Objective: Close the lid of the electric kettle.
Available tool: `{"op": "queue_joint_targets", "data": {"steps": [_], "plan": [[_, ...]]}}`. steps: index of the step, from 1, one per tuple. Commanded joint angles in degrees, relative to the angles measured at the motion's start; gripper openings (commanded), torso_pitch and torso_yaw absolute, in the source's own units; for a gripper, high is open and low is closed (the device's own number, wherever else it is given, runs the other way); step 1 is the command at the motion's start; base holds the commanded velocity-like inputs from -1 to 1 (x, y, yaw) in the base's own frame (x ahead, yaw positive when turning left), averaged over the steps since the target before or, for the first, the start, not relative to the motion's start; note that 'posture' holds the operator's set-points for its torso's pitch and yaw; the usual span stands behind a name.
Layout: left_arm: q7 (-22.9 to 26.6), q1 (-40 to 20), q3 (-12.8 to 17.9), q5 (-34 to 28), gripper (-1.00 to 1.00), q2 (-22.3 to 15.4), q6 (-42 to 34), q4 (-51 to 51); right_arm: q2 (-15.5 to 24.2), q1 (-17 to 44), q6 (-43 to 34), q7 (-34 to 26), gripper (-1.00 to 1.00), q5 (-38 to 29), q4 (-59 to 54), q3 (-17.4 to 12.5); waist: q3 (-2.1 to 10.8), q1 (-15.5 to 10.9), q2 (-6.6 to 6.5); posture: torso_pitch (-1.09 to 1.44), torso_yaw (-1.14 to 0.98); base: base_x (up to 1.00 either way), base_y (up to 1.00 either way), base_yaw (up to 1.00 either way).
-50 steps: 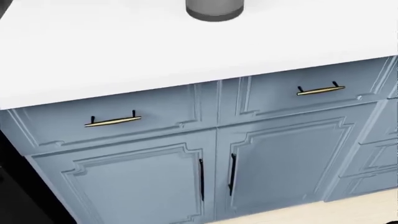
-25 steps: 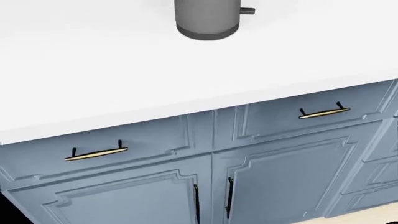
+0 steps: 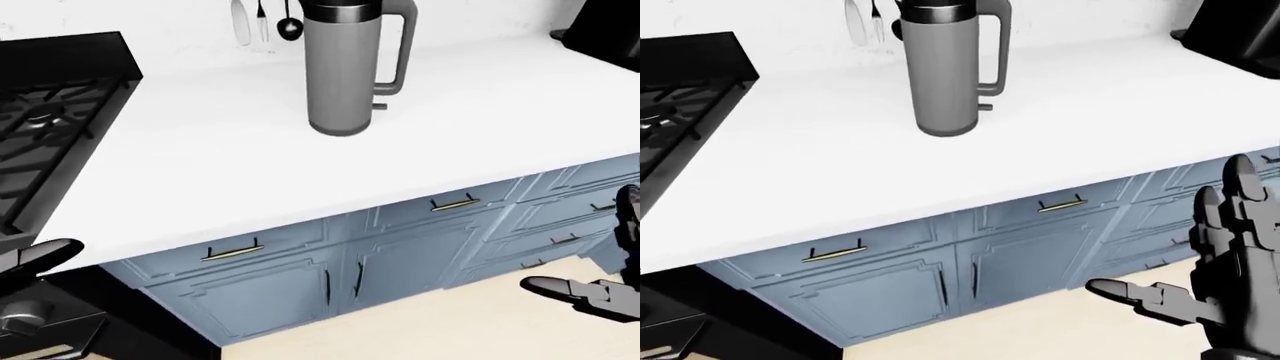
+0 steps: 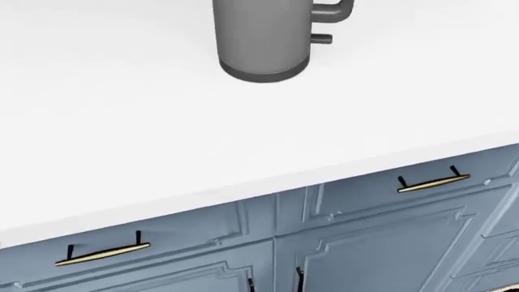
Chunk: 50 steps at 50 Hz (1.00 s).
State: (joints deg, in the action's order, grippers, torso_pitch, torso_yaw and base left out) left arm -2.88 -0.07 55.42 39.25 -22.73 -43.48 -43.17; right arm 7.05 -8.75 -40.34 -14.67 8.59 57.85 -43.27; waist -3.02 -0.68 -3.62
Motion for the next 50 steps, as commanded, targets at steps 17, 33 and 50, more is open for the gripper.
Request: {"op": "queue_joint_targets", "data": {"steps": [17, 33, 50], "plan": [[0.16, -1.05, 0.35, 0.36, 1.0, -1.45, 1.94, -2.11, 1.57, 0.27, 1.99, 1.91, 1.0, 0.29, 2.15, -0.69, 0.63, 0.92, 4.14, 0.0, 0.0, 0.18, 0.0, 0.0], [0.44, -0.85, 0.23, 0.06, 1.0, -1.23, 2.37, -1.87, 0.08, 0.62, 3.18, 0.18, 1.0, -1.3, 2.15, -0.5, 0.95, 1.41, 3.28, 0.0, 0.0, 0.0, 0.0, 0.0], [0.67, -1.06, -0.44, -0.77, 1.0, -0.76, 2.61, -1.95, -0.79, 0.26, 4.77, -0.26, 1.0, 2.03, 2.15, -2.0, 0.54, 1.23, 3.26, 0.0, 0.0, 0.0, 0.0, 0.0]]}}
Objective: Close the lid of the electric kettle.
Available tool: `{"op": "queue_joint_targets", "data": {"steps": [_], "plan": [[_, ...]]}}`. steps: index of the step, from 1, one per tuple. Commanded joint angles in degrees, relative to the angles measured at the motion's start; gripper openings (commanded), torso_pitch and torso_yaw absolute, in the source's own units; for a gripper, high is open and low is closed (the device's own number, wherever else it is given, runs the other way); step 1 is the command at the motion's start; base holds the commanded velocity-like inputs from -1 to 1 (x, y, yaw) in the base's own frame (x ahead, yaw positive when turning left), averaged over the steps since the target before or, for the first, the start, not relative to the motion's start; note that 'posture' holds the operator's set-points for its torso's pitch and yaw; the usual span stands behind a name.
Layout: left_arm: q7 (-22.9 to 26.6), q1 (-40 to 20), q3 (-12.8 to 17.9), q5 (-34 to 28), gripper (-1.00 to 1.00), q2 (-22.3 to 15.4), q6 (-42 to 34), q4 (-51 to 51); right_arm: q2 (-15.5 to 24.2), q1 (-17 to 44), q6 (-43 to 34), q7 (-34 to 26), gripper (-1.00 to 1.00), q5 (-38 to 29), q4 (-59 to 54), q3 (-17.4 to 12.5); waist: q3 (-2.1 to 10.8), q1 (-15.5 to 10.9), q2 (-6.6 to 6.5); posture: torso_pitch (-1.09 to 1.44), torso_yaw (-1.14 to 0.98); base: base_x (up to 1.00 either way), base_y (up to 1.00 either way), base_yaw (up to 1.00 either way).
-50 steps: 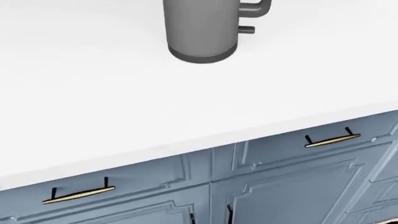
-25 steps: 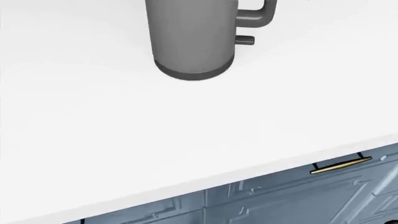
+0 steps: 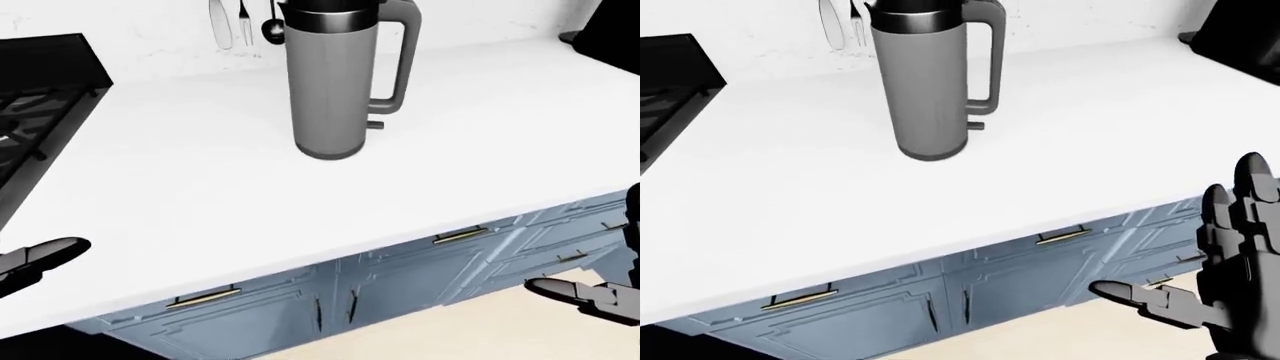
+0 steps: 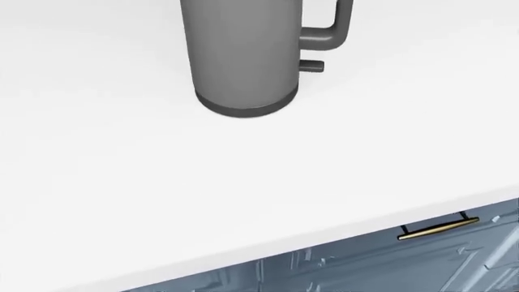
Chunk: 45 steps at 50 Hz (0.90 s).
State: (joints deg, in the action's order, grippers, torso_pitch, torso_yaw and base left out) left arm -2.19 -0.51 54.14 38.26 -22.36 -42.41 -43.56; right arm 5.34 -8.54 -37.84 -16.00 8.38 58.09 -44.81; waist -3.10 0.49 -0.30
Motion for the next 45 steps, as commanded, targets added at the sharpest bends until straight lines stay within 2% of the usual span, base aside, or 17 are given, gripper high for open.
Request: {"op": "queue_joint_targets", "data": {"steps": [1, 11, 18, 19, 21, 27, 29, 31, 34, 35, 37, 38, 39, 42, 43, 44, 45], "plan": [[-0.08, -0.59, 0.92, 0.34, 1.0, -1.14, 1.42, -1.72, 1.09, 0.01, 2.32, 1.72, 1.0, 4.02, 1.9, -0.79, 0.57, 0.01, -0.04, 0.0, 0.0, 0.0, 0.0, 0.0], [-0.39, -0.53, 1.41, 1.1, 1.0, -1.42, 0.96, -2.07, 2.57, -1.52, 3.24, 4.51, 1.0, 7.87, 1.9, -0.87, 0.37, 0.02, 0.0, 0.0, 0.0, 0.0, 0.0, 0.0], [-0.23, -0.59, 1.09, 0.75, 1.0, -1.41, 1.45, -1.58, 2.17, -1.36, 3.44, 3.4, 1.0, 4.81, 1.9, -0.03, 0.46, -0.13, 0.06, 0.0, 0.0, 0.0, 0.0, 0.0], [-0.27, -0.66, 1.06, 0.78, 1.0, -1.45, 1.44, -1.58, 2.2, -1.46, 3.5, 3.41, 1.0, 4.39, 1.9, 0.18, 1.45, -0.3, -0.13, 0.0, 0.0, 0.0, 0.0, 0.05], [-0.24, -0.67, 1.06, 0.74, 1.0, -1.46, 1.49, -1.53, 1.98, -1.36, 3.53, 3.15, 1.0, 3.75, 1.9, 0.47, 0.85, -0.78, -0.49, 0.0, 0.0, 0.0, 0.0, 0.21], [-0.36, -0.63, 1.04, 0.82, 1.0, -1.44, 1.33, -1.71, 1.04, -0.87, 3.52, 1.6, 1.0, 2.06, 1.9, 0.37, 1.03, -1.1, -1.36, 0.0, 0.0, 0.0, 0.0, 0.27], [-0.48, -0.62, 1.24, 1.16, 1.0, -1.5, 1.04, -2.02, 0.88, -0.76, 3.51, 1.3, 1.0, 2.03, 1.9, 0.21, 1.08, -1.31, -1.06, 0.0, 0.0, 0.0, 0.0, 0.3], [-0.35, -0.56, 1.03, 0.91, 1.0, -1.36, 1.28, -1.91, 0.72, -0.65, 3.51, 1.18, 1.0, 1.75, 1.9, 0.3, 0.81, -1.39, -0.14, 0.0, 0.0, 0.0, 0.0, 0.31], [-0.2, -0.52, 1.0, 0.76, 1.0, -1.28, 1.44, -1.78, 1.07, -0.74, 3.37, 1.58, 1.0, 2.03, 1.9, 0.28, -0.06, -0.84, 2.51, 0.0, 0.0, 0.0, 0.0, 0.3], [-0.18, -0.52, 1.04, 0.77, 1.0, -1.28, 1.44, -1.77, 1.05, -0.84, 3.41, 1.6, 1.0, 2.08, 1.9, 0.4, 0.24, -0.73, 1.19, 0.0, 0.0, 0.0, 0.0, 0.3], [-0.04, -0.49, 0.95, 0.61, 1.0, -1.16, 1.65, -1.6, 1.12, -0.86, 3.35, 2.02, 1.0, 2.89, 1.9, 0.27, 0.77, -1.36, 2.1, 0.0, 0.0, 0.0, 0.0, 0.29], [-0.05, -0.52, 0.95, 0.59, 1.0, -1.19, 1.68, -1.57, 1.38, -0.87, 3.2, 2.39, 1.0, 3.17, 1.9, 0.23, 0.0, -0.72, 1.8, 0.0, 0.0, 0.0, 0.0, 0.0], [0.02, -0.48, 0.85, 0.48, 1.0, -1.11, 1.78, -1.54, 1.56, -0.98, 3.07, 2.85, 1.0, 2.02, 1.9, 0.44, 0.68, -0.71, 1.48, 0.0, 0.0, 0.0, 0.0, 0.0], [0.02, -0.49, 0.72, 0.33, 1.0, -1.05, 1.76, -1.6, 1.01, -0.57, 2.91, 2.13, 1.0, 1.7, 1.9, 0.52, 0.99, 0.08, -0.8, 0.0, 0.0, 0.0, 0.0, 0.0], [-0.04, -0.5, 0.86, 0.53, 1.0, -1.06, 1.59, -1.75, 0.77, -0.5, 2.99, 1.74, 1.0, 1.54, 1.9, 0.64, 1.63, 0.59, -1.73, 0.0, 0.0, 0.0, 0.0, 0.0], [-0.14, -0.49, 1.01, 0.68, 1.0, -1.13, 1.39, -1.89, 0.69, -0.23, 2.63, 2.03, 1.0, 2.65, 1.9, 0.1, 0.2, 0.26, -0.62, 0.0, 0.0, 0.0, 0.0, 0.0], [-0.18, -0.48, 1.08, 0.75, 1.0, -1.15, 1.31, -1.95, 0.96, -0.23, 2.35, 2.48, 1.0, 1.67, 1.9, 0.3, 0.35, 0.43, -0.87, 0.0, 0.0, 0.0, 0.0, 0.0]]}}
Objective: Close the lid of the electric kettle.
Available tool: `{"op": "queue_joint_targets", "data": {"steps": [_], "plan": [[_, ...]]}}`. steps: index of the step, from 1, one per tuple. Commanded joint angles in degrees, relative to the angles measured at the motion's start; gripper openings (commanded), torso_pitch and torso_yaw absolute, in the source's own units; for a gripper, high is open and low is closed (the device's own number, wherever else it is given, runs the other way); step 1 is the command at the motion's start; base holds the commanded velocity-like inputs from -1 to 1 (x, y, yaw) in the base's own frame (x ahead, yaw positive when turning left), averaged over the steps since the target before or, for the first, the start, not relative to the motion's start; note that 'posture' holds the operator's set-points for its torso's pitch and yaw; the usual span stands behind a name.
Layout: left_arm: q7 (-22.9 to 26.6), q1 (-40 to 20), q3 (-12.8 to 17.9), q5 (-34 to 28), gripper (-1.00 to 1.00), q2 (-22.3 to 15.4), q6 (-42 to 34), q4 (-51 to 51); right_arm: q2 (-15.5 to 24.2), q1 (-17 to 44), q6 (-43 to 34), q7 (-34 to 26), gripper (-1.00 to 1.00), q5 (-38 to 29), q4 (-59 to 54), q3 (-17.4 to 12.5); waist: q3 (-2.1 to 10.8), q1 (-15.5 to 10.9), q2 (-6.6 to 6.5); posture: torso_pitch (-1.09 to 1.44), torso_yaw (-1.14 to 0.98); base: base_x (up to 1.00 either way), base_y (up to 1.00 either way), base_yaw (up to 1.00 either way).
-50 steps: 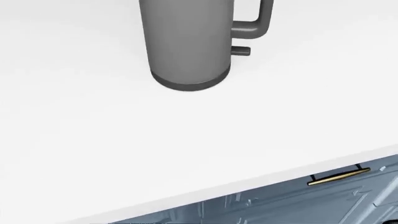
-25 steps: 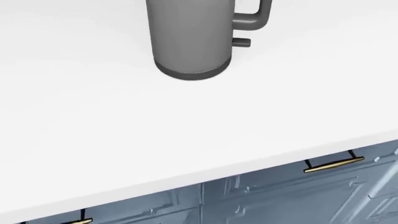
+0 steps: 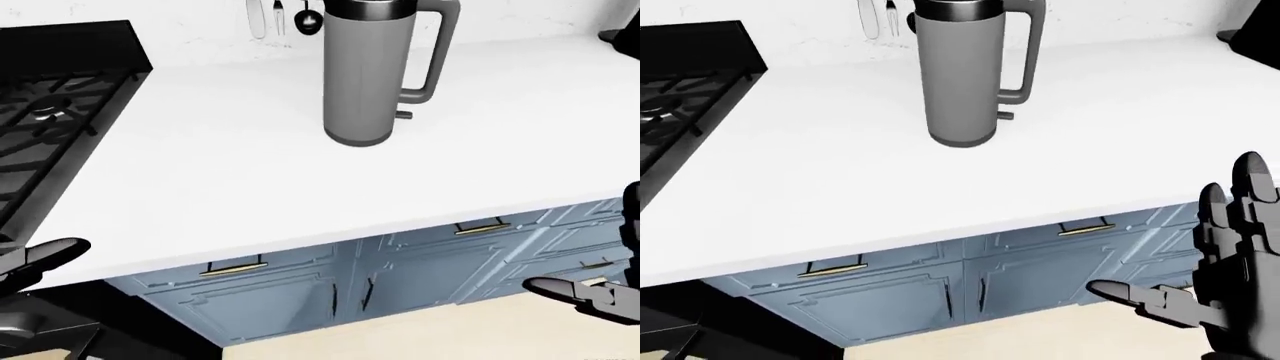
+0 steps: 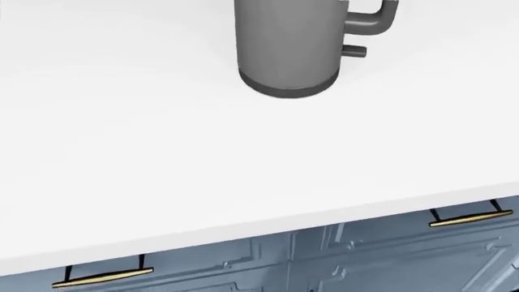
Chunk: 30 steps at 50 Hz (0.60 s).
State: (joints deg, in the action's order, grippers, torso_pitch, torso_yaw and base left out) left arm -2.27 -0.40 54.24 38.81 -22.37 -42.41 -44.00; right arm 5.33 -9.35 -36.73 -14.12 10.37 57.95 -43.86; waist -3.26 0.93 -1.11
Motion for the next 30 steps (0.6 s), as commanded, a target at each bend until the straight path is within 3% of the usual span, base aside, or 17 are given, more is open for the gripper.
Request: {"op": "queue_joint_targets", "data": {"steps": [1, 30], "plan": [[-0.18, -0.6, 1.18, 0.49, 1.0, -1.23, 1.09, -1.65, 0.7, 0.5, 1.73, 0.18, 1.0, 1.04, 2.05, -0.68, 0.84, -0.01, 0.01, 0.0, 0.0, 0.0, 0.0, 0.0], [0.18, -0.73, 0.54, -0.18, 1.0, -1.19, 1.83, -1.06, 1.79, 1.83, -2.14, 0.62, 1.0, -2.49, 2.05, 0.69, 1.1, -0.87, 0.73, 0.0, 0.0, 0.0, 0.0, 0.0]]}}
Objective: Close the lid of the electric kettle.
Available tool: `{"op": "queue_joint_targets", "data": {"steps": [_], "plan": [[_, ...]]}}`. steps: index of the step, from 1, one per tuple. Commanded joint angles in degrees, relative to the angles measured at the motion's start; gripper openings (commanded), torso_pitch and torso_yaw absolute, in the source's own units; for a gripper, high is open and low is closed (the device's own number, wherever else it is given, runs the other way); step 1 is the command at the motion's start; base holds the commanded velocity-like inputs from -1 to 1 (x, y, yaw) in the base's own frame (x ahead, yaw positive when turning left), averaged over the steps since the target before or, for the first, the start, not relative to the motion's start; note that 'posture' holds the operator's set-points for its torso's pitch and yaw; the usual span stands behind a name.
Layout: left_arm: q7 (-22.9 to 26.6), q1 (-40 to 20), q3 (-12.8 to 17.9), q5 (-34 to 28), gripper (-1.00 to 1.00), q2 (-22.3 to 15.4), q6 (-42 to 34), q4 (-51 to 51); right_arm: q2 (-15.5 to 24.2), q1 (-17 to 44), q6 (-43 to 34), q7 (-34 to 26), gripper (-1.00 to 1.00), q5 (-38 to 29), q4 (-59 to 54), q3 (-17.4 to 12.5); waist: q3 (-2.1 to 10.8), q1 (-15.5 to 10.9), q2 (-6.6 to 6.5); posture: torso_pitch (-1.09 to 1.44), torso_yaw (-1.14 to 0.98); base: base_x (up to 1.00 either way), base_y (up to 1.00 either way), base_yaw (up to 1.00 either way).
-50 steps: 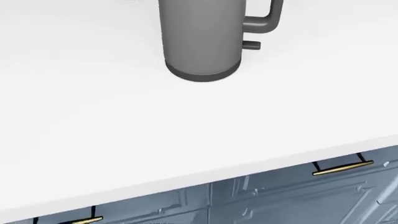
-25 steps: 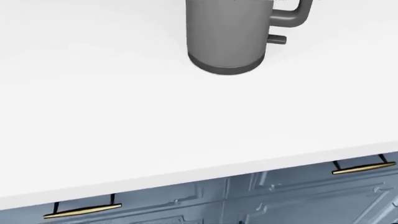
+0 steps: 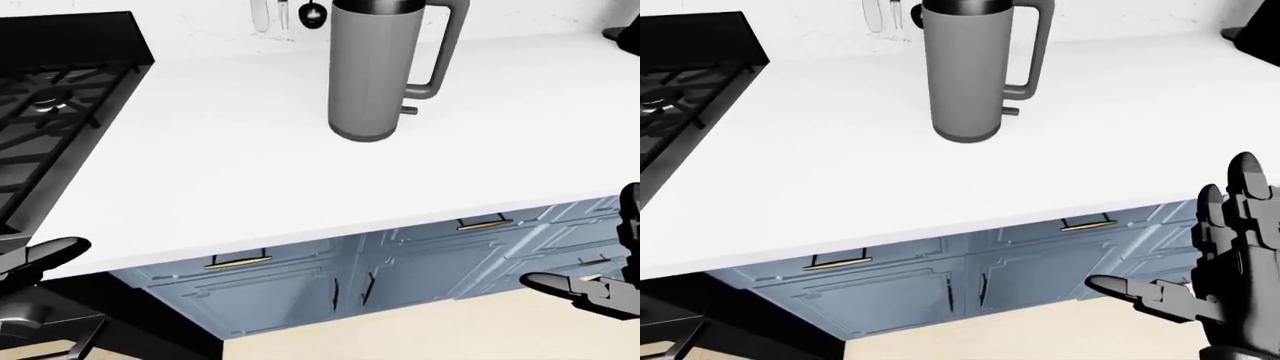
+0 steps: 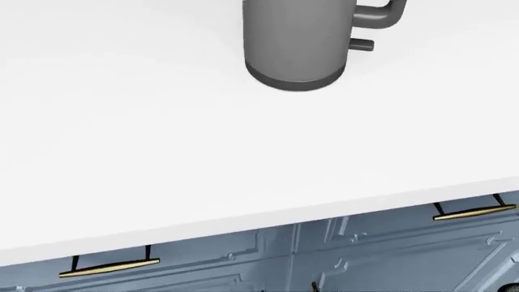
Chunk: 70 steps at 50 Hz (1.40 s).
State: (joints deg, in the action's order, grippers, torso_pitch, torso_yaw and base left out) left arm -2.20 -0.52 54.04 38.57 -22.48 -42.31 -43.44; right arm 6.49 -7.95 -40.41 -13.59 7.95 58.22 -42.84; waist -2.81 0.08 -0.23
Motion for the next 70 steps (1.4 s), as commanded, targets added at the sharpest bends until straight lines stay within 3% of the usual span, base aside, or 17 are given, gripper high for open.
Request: {"op": "queue_joint_targets", "data": {"steps": [1, 3, 4, 6, 13, 20, 25, 29, 32, 33, 35, 37, 38, 43, 44, 50, 70], "plan": [[0.23, -0.54, 0.6, -0.14, 1.0, -0.95, 1.89, -1.54, 0.54, 0.47, 1.5, -0.02, 1.0, -0.19, 1.77, -0.37, 0.64, -0.01, -0.15, 0.0, 0.0, 0.0, 0.0, 0.0], [0.04, -0.61, 0.84, 0.21, 1.0, -1.08, 1.55, -1.83, 0.34, 0.58, 1.54, -0.33, 1.0, -0.46, 1.77, -0.39, 0.66, 0.0, -0.14, 0.0, 0.0, 0.0, 0.0, 0.0], [0.27, -0.5, 0.42, -0.31, 1.0, -0.8, 2.0, -1.58, 0.3, 0.66, 1.44, -0.45, 1.0, -0.6, 1.77, -0.36, 1.88, -0.02, -0.33, 0.0, 0.0, 0.08, 0.0, 0.0], [0.08, -0.59, 0.69, 0.08, 1.0, -0.95, 1.52, -1.95, 0.35, 0.57, 1.59, -0.43, 1.0, -0.34, 1.77, -0.51, 0.6, -0.18, -0.59, 0.0, 0.0, 0.08, 0.0, 0.0], [0.3, -0.58, 0.71, -0.06, 1.0, -0.87, 1.75, -1.72, 0.02, 0.53, 1.97, -0.69, 1.0, -0.73, 1.77, -0.34, 0.59, -0.18, -1.46, 0.0, 0.0, 0.09, 0.0, 0.0], [0.35, -0.53, 0.65, -0.11, 1.0, -0.8, 1.8, -1.68, -0.19, 0.7, 1.93, -1.04, 1.0, -1.29, 1.77, -0.25, 0.3, -0.06, 0.77, 0.0, 0.0, 0.09, 0.0, 0.0], [0.55, -0.46, 0.41, -0.43, 1.0, -0.64, 2.07, -1.51, -0.26, 0.69, 2.05, -1.01, 1.0, -1.42, 1.77, -0.12, 1.06, -0.08, 0.6, 0.0, 0.0, 0.1, 0.0, 0.0], [0.51, -0.48, 0.49, -0.35, 1.0, -0.69, 2.01, -1.56, -0.14, 0.68, 2.01, -0.93, 1.0, -1.22, 1.77, -0.25, 0.56, 0.05, -0.92, 0.0, 0.0, 0.09, 0.0, 0.0], [0.37, -0.46, 0.64, -0.12, 1.0, -0.76, 1.77, -1.79, -0.05, 0.54, 2.14, -0.83, 1.0, -0.97, 1.77, -0.43, 0.85, 0.29, -4.27, 0.0, 0.0, 0.1, 0.0, 0.0], [0.2, -0.5, 0.94, 0.25, 1.0, -0.89, 1.43, -2.07, -0.14, 0.63, 2.05, -0.84, 1.0, -1.06, 1.77, -0.46, 0.63, -0.12, -2.73, 0.0, 0.0, 0.1, 0.0, 0.0], [0.24, -0.44, 0.87, 0.18, 1.0, -0.85, 1.54, -1.95, 0.03, 0.62, 2.0, -0.79, 1.0, -1.09, 1.77, -0.42, 0.29, -0.37, -3.68, 0.0, 0.0, 0.09, 0.0, 0.0], [-0.03, -0.52, 1.11, 0.57, 1.0, -1.06, 1.16, -2.27, -0.03, 0.66, 2.07, -0.67, 1.0, -1.69, 1.77, -0.14, 0.61, -0.73, -3.1, 0.0, 0.0, 0.09, 0.0, 0.0], [0.01, -0.48, 1.01, 0.48, 1.0, -1.01, 1.23, -2.23, -0.12, 0.91, 2.01, -0.3, 1.0, -2.11, 1.77, -0.18, -0.57, -0.6, -2.33, 0.0, 0.0, 0.0, 0.0, 0.0], [-0.22, -0.58, 1.07, 0.73, 1.0, -1.12, 1.02, -2.39, -0.55, 0.92, 2.3, -1.25, 1.0, -2.44, 1.77, -0.19, -0.11, -1.08, 2.17, 0.0, 0.0, 0.0, 0.0, 0.0], [-0.07, -0.51, 0.8, 0.39, 1.0, -1.0, 1.3, -2.24, -0.66, 0.98, 2.27, -1.3, 1.0, -2.49, 1.77, -0.19, -0.59, -1.09, 0.81, 0.0, 0.0, 0.0, 0.0, 0.0], [0.15, -0.61, 0.5, 0.12, 1.0, -0.93, 1.72, -2.04, -0.69, 0.88, 2.57, -1.3, 1.0, -2.56, 1.77, -0.23, 0.48, -0.49, -0.2, 0.0, 0.0, 0.0, 0.0, 0.0], [0.76, -0.42, 1.55, -0.22, 1.0, -0.96, 1.69, -2.78, -1.12, 0.73, 2.99, -1.81, 1.0, -3.34, 1.77, 0.15, 0.84, 0.22, -0.55, 0.0, 0.0, 0.0, 0.0, 0.0]]}}
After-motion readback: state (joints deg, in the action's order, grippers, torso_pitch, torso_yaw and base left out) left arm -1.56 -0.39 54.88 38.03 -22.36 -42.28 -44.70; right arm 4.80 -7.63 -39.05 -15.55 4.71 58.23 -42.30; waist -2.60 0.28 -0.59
